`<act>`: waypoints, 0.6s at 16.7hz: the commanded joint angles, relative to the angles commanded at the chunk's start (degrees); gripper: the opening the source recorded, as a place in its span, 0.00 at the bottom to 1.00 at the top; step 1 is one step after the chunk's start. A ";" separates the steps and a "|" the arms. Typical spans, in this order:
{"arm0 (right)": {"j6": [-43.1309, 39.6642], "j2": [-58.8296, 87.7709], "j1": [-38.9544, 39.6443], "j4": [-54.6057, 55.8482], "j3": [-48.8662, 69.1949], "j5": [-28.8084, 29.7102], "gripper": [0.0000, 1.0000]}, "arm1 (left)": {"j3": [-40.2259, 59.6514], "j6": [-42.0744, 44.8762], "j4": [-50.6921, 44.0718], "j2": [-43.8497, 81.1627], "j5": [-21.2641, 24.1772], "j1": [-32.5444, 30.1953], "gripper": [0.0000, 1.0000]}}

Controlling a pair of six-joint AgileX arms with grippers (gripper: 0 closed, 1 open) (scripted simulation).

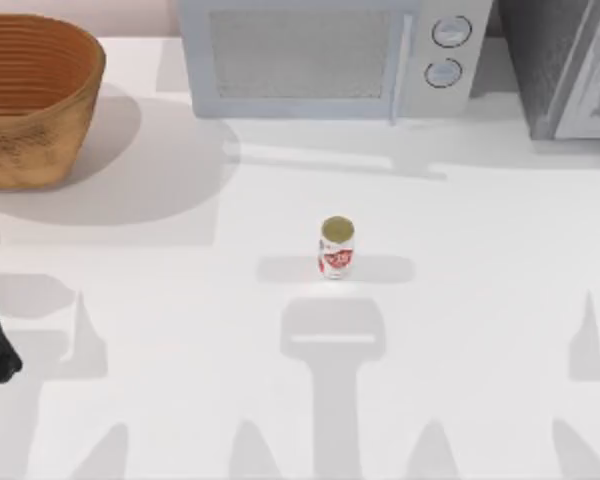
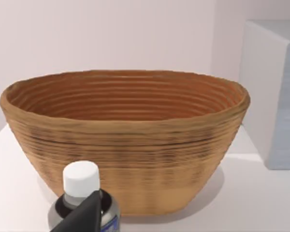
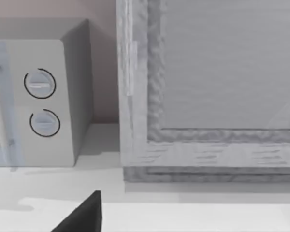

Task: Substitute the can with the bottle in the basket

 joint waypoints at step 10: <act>0.00 0.00 0.00 0.00 0.00 0.00 1.00 | 0.47 1.36 17.36 20.82 5.02 6.09 1.00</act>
